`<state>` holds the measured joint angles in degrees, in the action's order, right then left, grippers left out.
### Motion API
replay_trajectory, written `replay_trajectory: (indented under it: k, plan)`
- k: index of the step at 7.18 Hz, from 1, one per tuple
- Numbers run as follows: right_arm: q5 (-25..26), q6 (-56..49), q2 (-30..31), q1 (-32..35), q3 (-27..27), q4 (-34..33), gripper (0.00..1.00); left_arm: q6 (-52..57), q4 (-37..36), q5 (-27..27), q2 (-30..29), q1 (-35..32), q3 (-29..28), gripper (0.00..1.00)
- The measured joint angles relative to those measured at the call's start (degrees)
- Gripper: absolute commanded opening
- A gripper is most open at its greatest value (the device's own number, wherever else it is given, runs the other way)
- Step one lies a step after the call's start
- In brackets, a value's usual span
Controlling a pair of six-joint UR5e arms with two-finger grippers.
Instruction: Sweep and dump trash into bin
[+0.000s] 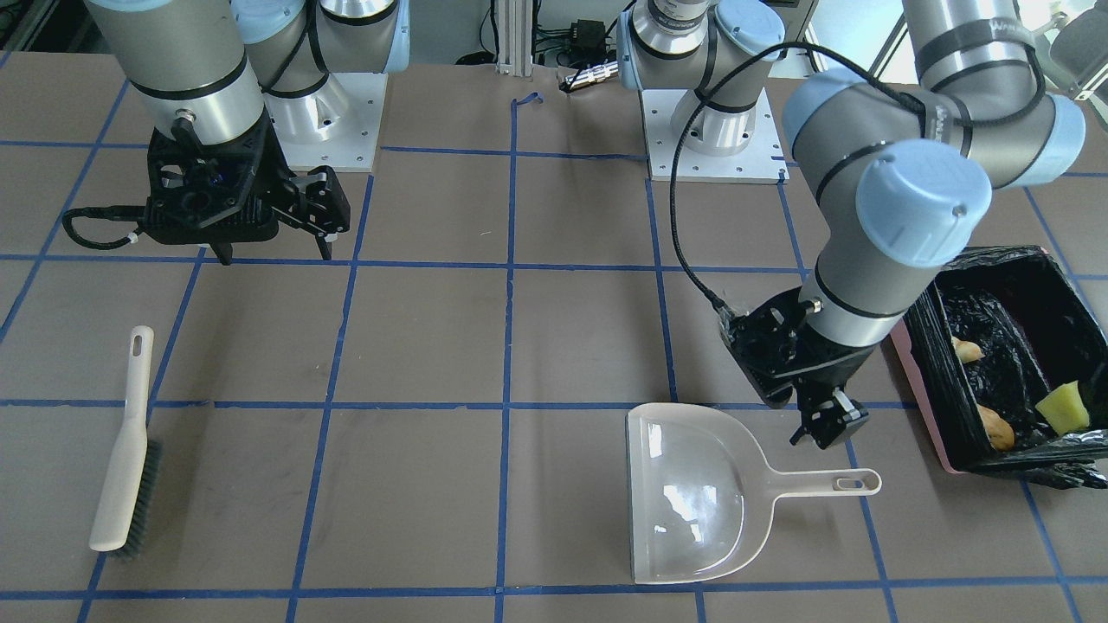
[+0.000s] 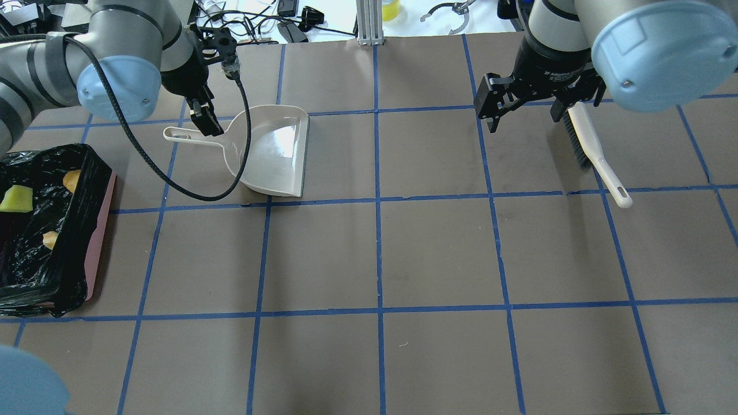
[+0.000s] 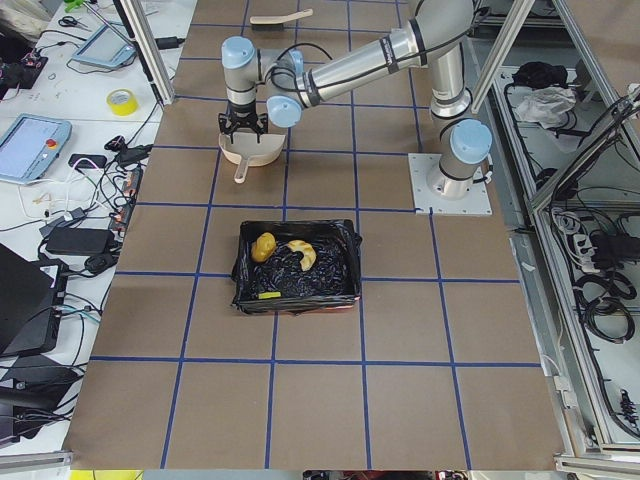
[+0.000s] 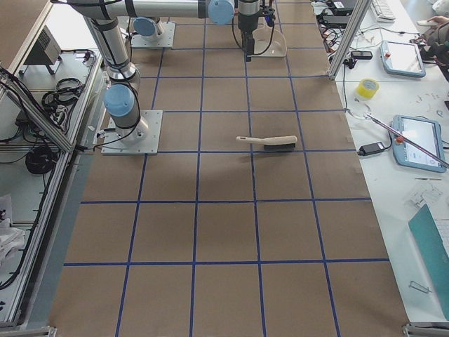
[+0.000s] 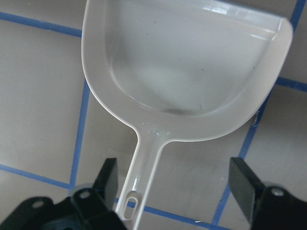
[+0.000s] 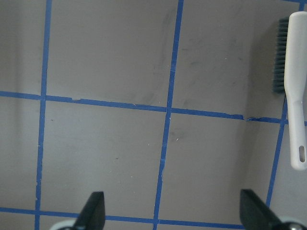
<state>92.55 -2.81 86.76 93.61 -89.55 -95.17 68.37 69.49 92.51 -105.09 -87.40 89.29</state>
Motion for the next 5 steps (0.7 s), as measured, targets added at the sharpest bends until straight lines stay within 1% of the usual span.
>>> replay_trajectory:
  k: [1,2,4,5]
  plan:
    - [0.00,0.00,0.00,0.00,-0.03,0.04,1.00,-9.07,4.66,0.21,4.00,-1.14,0.13,1.00]
    - [-0.02,0.00,0.00,0.00,-0.09,0.08,1.00,-18.37,9.25,0.53,7.81,-1.97,0.30,1.00]
    - [-0.14,0.00,-0.01,0.00,-0.16,0.20,1.00,-42.34,18.12,0.85,14.16,-2.53,0.47,1.00]
    - [-0.16,0.00,-0.01,0.00,-0.18,0.25,1.00,-54.72,19.77,0.74,15.65,-2.55,0.36,1.00]
